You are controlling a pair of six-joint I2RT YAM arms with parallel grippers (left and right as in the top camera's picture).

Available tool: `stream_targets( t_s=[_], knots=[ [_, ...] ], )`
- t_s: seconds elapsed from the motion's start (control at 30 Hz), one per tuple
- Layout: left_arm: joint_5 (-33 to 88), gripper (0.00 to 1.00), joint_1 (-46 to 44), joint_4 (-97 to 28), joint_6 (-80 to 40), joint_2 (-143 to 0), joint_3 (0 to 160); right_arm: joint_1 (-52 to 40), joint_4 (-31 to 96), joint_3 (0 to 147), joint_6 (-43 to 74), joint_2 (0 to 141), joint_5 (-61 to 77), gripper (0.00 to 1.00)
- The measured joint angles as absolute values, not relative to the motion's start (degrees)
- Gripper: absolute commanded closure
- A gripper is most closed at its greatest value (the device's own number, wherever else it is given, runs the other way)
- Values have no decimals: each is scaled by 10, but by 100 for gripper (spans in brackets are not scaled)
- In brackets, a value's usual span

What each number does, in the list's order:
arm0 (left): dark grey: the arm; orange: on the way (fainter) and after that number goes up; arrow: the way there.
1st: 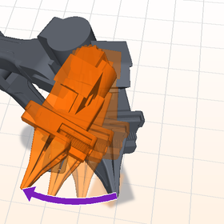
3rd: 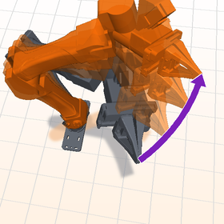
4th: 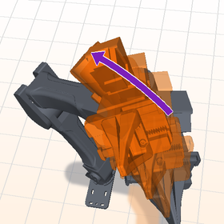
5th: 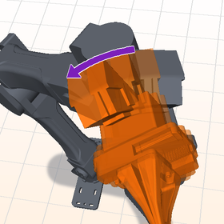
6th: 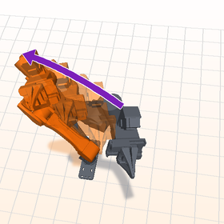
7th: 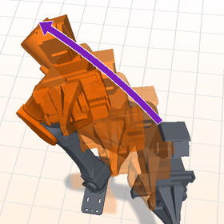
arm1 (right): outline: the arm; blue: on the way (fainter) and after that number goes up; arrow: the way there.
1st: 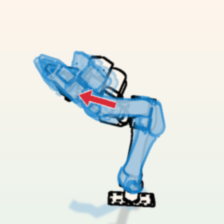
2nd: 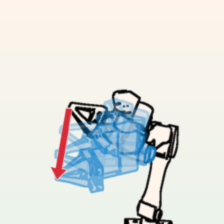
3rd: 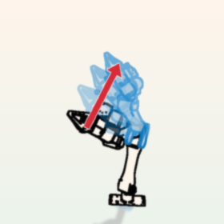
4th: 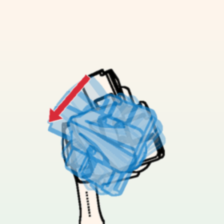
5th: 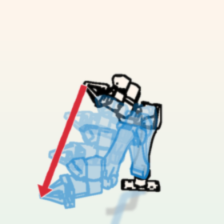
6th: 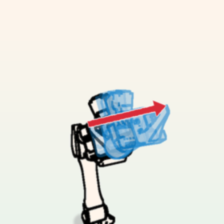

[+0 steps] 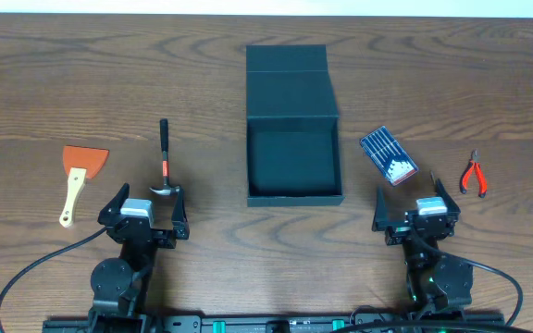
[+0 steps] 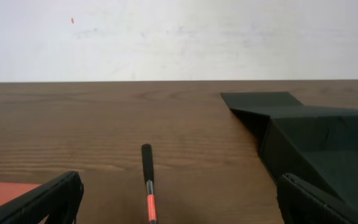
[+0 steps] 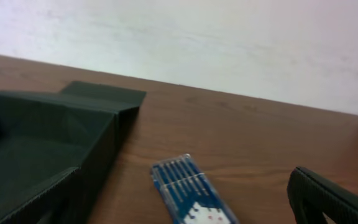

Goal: Pack container

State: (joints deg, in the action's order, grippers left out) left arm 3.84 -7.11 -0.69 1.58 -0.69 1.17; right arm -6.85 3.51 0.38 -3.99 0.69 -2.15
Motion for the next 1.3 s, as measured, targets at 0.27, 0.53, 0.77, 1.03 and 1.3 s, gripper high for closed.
stream_targets(
  t_s=[0.27, 0.53, 0.77, 1.03, 1.3],
  knots=[
    [30, 2, -71, -72, -44, -27, 39, -68, 86, 50, 90, 15, -14, 1],
    [26, 2, -71, -265, -75, -173, 239, -66, 336, 329, 101, 163, -6, 1],
    [26, 1, -71, -403, -77, -316, 395, -66, 615, 590, 84, 383, 56, 1],
    [26, 2, -71, -447, -77, -374, 442, -66, 771, 806, 40, 561, 85, 1],
    [26, 1, -71, -453, -77, -374, 442, -28, 803, 878, -50, 717, 19, 1]
  ],
)
